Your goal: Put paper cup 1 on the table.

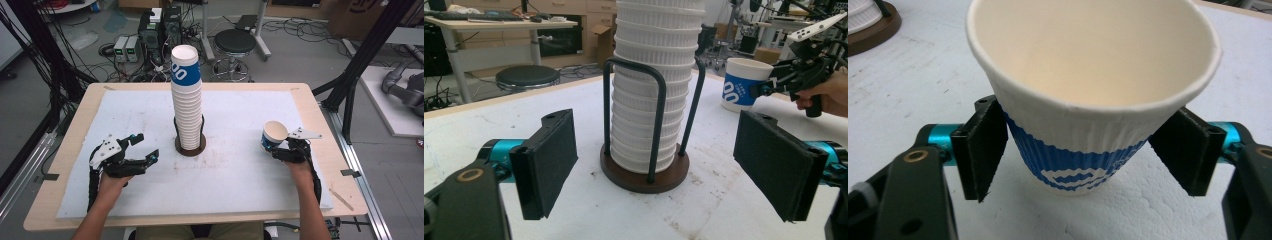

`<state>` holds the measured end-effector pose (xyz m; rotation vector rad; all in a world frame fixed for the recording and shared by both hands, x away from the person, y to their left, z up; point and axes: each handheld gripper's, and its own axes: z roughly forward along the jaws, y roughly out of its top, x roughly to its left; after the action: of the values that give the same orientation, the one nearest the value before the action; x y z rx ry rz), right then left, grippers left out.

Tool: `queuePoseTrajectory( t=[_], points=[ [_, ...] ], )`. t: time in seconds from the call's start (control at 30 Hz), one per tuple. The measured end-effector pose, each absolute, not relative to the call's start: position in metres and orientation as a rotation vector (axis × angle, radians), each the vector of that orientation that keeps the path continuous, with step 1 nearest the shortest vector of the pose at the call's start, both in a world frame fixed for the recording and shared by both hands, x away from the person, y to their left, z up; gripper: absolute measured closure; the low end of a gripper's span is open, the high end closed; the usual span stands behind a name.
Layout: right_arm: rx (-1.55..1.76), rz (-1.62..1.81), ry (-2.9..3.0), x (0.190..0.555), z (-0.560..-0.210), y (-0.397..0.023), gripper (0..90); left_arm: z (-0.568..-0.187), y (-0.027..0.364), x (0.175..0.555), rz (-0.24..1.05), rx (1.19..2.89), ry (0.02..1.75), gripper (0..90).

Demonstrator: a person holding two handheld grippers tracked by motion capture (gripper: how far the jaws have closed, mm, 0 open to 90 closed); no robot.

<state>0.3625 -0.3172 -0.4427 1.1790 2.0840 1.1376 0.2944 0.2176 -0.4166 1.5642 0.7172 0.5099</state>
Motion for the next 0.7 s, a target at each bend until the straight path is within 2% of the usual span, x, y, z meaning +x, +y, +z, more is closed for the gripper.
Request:
queuePoseTrajectory(
  t=[0.1,0.37,0.7],
  points=[
    [1.199,1.131,2.088,0.361,-0.442,-0.317,19.9,-0.417,0.219,0.295,0.512,1.566,0.715,17.4],
    [1.174,1.155,2.112,0.351,-0.437,-0.322,19.8,-0.416,0.221,0.295,0.509,1.562,0.723,17.4],
    [1.16,1.257,2.076,0.318,-0.424,-0.337,19.7,-0.415,0.221,0.296,0.499,1.559,0.728,17.4]
  ],
)
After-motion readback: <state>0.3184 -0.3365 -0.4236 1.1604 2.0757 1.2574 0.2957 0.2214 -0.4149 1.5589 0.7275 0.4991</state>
